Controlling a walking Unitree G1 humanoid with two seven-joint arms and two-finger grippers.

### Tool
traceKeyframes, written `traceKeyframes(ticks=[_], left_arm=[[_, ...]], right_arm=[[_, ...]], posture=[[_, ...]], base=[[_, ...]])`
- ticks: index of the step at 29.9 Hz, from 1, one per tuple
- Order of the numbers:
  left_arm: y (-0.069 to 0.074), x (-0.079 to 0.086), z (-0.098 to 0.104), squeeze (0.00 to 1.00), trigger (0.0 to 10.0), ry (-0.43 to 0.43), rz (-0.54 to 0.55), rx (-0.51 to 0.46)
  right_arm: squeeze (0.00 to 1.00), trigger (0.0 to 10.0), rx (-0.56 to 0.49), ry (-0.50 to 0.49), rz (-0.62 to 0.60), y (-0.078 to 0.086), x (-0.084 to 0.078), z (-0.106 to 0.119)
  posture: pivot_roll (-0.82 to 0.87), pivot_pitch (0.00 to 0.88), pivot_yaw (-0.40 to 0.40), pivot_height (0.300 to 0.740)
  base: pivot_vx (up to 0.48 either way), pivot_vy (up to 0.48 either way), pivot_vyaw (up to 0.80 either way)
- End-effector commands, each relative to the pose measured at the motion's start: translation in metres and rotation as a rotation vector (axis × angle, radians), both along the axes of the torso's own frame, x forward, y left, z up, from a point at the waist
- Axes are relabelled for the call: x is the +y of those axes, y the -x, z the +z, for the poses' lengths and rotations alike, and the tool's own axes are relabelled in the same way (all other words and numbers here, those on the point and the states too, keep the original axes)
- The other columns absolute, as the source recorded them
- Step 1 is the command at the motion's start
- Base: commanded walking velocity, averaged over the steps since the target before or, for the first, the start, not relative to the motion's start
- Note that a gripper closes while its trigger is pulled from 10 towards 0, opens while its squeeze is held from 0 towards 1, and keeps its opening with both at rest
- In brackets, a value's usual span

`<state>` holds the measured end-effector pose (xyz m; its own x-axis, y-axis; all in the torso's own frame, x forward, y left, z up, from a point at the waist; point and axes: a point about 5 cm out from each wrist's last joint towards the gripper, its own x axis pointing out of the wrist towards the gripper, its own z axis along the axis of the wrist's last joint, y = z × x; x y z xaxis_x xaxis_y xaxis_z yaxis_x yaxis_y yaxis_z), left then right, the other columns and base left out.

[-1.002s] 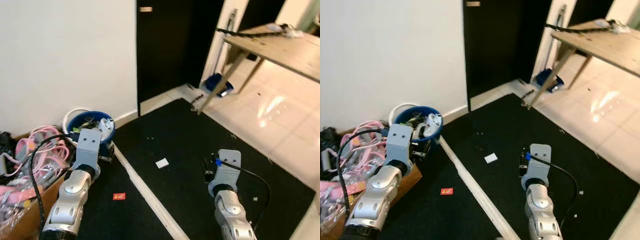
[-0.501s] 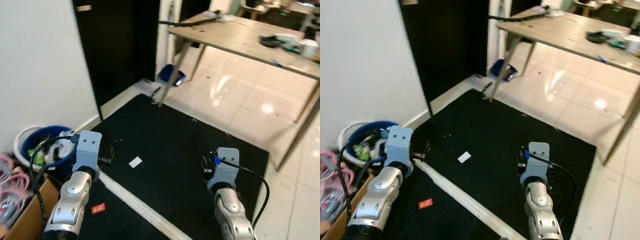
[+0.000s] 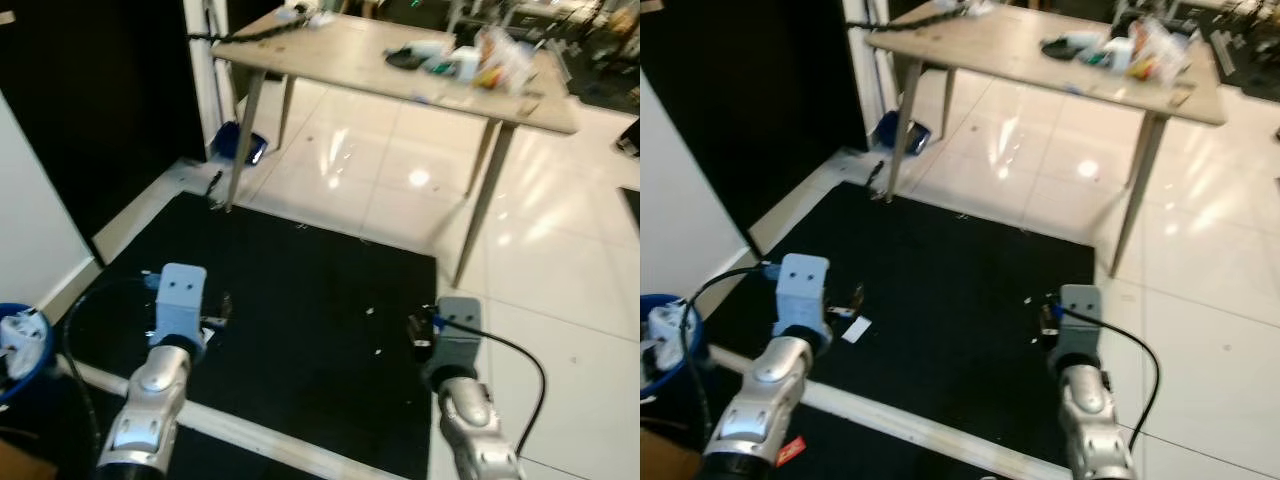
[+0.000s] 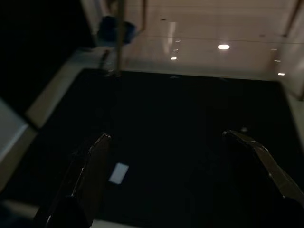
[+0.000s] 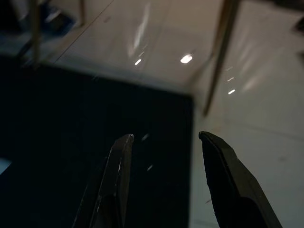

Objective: Picking trash to rubbish bin

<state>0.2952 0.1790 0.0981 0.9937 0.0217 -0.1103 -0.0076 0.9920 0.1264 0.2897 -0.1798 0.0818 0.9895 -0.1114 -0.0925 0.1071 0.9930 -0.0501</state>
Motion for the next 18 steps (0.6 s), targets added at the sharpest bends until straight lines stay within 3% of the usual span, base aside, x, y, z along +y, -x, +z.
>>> traceKeyframes(ticks=[1,5,18], left_arm=[[0.005,0.004,-0.007,0.00,10.0,-0.013,0.016,0.025],[0.007,0.006,-0.006,0.00,10.0,-0.012,0.033,0.021],[0.003,0.006,0.006,0.00,10.0,0.007,0.008,-0.041]], right_arm=[[0.00,10.0,0.040,-0.007,0.013,0.005,0.003,-0.008],[0.00,10.0,0.037,-0.013,0.028,0.002,0.004,-0.007],[0.00,10.0,0.007,-0.011,0.054,0.004,0.011,-0.005]], posture=[[-0.06,0.111,-0.062,0.740],[-0.05,0.114,-0.068,0.740],[-0.05,0.116,-0.051,0.740]], base=[[0.000,0.000,-0.80],[0.000,0.000,-0.70],[0.041,0.000,0.00]])
